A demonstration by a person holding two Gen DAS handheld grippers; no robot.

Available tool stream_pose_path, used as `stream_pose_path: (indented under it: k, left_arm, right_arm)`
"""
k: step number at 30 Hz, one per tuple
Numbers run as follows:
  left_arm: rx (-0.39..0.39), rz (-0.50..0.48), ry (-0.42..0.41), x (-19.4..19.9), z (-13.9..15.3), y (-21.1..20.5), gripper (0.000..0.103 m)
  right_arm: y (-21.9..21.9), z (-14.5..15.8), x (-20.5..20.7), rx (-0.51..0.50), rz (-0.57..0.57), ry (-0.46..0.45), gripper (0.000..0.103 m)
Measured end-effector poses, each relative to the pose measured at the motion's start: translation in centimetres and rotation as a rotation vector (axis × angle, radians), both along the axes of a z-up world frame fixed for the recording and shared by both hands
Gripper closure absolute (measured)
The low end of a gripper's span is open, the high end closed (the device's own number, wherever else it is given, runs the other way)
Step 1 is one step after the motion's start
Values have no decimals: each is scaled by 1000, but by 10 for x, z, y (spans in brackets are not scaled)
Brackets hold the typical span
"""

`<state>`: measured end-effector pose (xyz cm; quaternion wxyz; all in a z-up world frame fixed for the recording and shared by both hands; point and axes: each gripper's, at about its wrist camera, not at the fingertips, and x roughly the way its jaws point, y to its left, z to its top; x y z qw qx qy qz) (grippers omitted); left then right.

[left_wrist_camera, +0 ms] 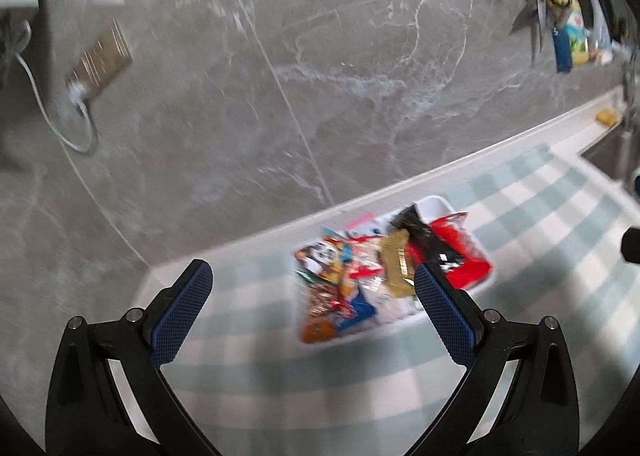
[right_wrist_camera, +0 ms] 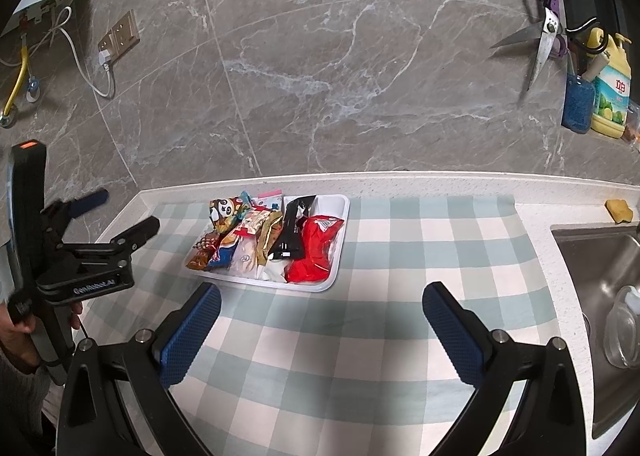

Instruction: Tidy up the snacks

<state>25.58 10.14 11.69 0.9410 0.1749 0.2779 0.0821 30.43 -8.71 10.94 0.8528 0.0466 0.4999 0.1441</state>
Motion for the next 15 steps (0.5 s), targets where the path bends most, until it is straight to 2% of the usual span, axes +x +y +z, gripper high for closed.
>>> stream_pose_path:
  k: [3, 10, 15]
  left_arm:
    - [-23, -12, 27, 1, -1, -3, 1]
    - [-33, -14, 26, -2, -5, -4, 1]
    - [-103, -42, 58, -2, -5, -1, 1]
  right_arm:
    - [0, -1, -1, 4, 0, 2, 0]
    - [1, -4, -2, 12, 8, 12, 0]
    - [0, -7, -1, 15, 9, 22, 0]
